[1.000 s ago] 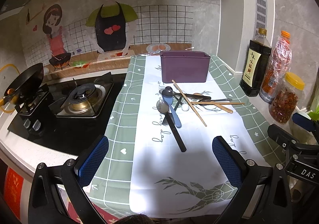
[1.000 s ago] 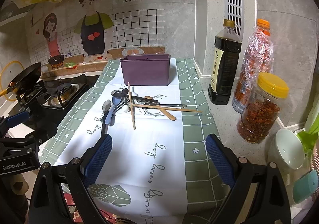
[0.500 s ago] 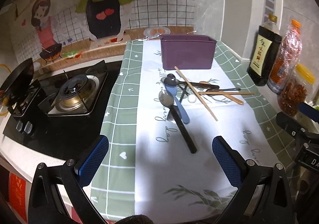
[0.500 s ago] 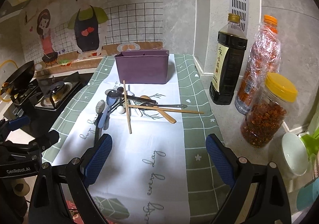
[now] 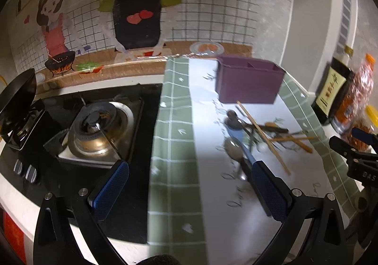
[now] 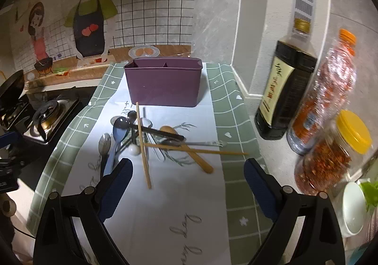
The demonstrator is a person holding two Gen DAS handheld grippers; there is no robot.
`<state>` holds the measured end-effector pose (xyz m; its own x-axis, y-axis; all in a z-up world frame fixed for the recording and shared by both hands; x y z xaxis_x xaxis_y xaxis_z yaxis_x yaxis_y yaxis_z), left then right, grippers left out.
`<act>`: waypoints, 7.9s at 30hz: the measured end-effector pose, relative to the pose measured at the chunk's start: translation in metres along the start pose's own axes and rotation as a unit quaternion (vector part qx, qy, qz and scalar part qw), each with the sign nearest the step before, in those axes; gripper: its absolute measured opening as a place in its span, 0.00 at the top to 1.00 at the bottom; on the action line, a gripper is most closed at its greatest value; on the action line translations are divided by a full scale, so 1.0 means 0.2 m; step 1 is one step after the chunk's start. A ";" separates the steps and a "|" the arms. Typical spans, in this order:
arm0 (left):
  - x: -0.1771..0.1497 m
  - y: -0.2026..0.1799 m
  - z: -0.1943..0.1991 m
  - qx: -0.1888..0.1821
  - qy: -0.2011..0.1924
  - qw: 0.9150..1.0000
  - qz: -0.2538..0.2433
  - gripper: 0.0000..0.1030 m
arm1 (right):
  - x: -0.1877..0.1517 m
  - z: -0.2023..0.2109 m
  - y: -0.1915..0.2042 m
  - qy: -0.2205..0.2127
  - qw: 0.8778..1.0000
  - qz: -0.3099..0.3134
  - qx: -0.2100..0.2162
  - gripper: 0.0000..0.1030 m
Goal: Organize utensils
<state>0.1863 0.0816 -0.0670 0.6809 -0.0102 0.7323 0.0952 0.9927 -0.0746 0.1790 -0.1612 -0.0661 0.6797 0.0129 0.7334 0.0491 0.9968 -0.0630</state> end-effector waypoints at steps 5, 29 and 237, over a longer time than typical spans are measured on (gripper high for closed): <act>0.08 0.18 -0.06 -0.011 -0.002 1.000 0.016 0.00 | 0.07 -0.15 0.15 0.038 0.998 0.053 -0.004 0.09; 0.01 -0.23 -0.55 -0.074 0.130 0.988 0.041 0.16 | -0.08 -0.32 0.01 0.089 0.988 0.120 0.039 0.58; 0.22 -0.01 -0.65 -0.094 0.132 0.985 0.063 0.41 | 0.17 -0.53 0.21 0.073 0.989 0.055 0.113 0.18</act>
<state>0.3106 0.0628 -0.1237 0.8591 0.0561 0.5088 0.1137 0.9482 -0.2967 0.2815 -0.1272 -0.1145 0.7709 0.1271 0.6242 -0.1847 0.9824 0.0280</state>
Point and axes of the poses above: each gripper's, at about its wrist camera, not at the fingertips, and z roughly against the way its jaws point, y to its left, x to its top, the point moved 7 cm from there along -z, roughly the way its jaws point, and after that the axes turned 3 degrees about -x, right-handed, at the moved point
